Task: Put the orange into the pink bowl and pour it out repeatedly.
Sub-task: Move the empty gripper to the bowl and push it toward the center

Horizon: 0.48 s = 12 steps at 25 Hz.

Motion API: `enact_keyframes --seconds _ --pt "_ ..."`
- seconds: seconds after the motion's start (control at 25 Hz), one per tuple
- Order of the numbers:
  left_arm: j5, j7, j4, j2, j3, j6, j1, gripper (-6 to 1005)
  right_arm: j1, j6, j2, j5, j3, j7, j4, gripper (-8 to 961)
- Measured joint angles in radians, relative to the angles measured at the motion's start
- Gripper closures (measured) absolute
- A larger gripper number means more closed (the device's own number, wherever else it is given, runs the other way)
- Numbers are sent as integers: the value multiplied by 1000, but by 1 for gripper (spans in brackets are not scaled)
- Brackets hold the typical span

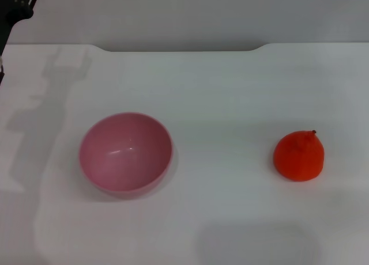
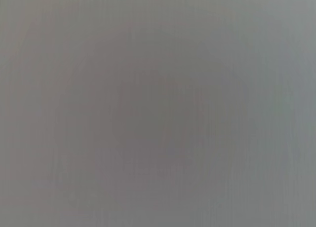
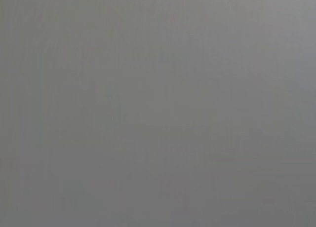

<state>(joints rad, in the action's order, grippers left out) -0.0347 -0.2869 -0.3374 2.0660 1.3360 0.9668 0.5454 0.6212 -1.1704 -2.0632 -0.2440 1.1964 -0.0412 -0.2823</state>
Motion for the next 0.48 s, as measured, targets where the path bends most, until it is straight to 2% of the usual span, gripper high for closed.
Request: enact_keyframes --seconds 0.48 --pt "2 -2 0 3 8 7 -5 315 -2 0 -1 0 0 0 6 403"
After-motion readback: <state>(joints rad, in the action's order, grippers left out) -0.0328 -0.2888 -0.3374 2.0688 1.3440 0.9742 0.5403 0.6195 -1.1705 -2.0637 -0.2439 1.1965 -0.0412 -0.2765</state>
